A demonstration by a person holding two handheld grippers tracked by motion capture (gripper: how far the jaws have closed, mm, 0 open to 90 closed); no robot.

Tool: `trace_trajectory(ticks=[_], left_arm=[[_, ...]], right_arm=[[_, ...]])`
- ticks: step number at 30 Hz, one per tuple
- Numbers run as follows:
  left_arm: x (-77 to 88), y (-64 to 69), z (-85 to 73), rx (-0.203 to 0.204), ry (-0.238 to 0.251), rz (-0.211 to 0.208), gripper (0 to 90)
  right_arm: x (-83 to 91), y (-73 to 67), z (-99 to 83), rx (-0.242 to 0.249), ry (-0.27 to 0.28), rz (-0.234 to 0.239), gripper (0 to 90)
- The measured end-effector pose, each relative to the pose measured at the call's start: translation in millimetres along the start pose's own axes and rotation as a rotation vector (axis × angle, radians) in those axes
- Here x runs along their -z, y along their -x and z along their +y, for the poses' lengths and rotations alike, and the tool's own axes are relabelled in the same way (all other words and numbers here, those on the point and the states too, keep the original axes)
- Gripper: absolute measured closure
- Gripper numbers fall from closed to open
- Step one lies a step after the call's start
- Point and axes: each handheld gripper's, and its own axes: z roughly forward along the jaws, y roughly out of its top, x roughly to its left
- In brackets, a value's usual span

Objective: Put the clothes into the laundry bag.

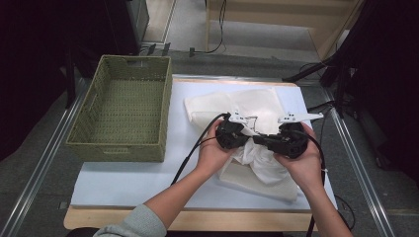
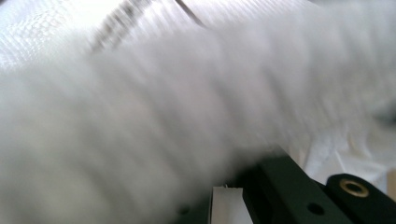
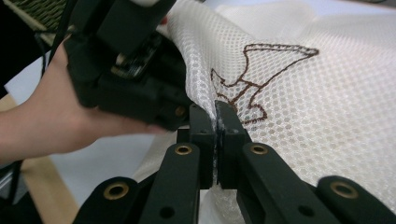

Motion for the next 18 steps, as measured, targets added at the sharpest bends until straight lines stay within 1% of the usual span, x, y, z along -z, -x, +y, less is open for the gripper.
trace_trajectory(ticks=[1, 3, 5, 6, 7, 8, 9, 12, 13, 15, 16, 18], left_arm=[[-0.1, -1.5, 2.2, 0.01, 0.005, 0.009, 90.0], [0.2, -3.2, 5.1, 0.025, 0.015, 0.027, 90.0], [0.4, -5.7, 7.6, 0.029, 0.026, 0.035, 90.0], [0.2, -6.8, 8.4, 0.024, 0.025, 0.037, 90.0], [-0.4, -7.6, 8.6, 0.019, 0.028, 0.036, 90.0], [-0.3, -9.7, 9.2, 0.009, 0.02, 0.042, 90.0], [-1.1, -11.8, 9.1, 0.017, 0.026, 0.048, 90.0], [-2.8, -20.7, 7.1, 0.036, 0.021, 0.059, 90.0], [-2.4, -24.9, 5.7, 0.046, 0.01, 0.044, 90.0], [-0.6, -27.9, 3.7, 0.066, 0.012, 0.022, 90.0], [1.4, -29.0, 3.3, 0.069, 0.008, 0.009, 90.0], [5.0, -28.8, 2.4, 0.073, 0.011, -0.01, 90.0]], right_arm=[[0.4, -1.5, 0.3, -0.008, 0.001, 0.003, 89.2], [1.3, -4.4, 1.3, -0.006, 0.006, 0.014, 89.1], [1.9, -5.0, 1.7, -0.019, 0.015, 0.037, 89.1], [2.2, -4.8, 1.8, -0.017, 0.02, 0.037, 89.1], [2.1, -4.8, 1.7, -0.02, 0.014, 0.045, 89.1], [2.2, -4.6, 1.5, -0.025, 0.015, 0.046, 89.1], [2.3, -4.2, 1.4, -0.032, 0.01, 0.052, 89.1], [1.6, -3.1, 0.8, -0.038, -0.003, 0.058, 89.1], [1.2, -2.6, 0.4, -0.036, -0.003, 0.053, 89.0], [-1.2, 0.7, -1.3, -0.027, -0.004, 0.046, 88.6], [-2.3, 2.7, -2.6, -0.024, 0.005, 0.053, 88.6], [-3.9, 5.7, -4.1, -0.012, 0.001, 0.039, 88.3]])
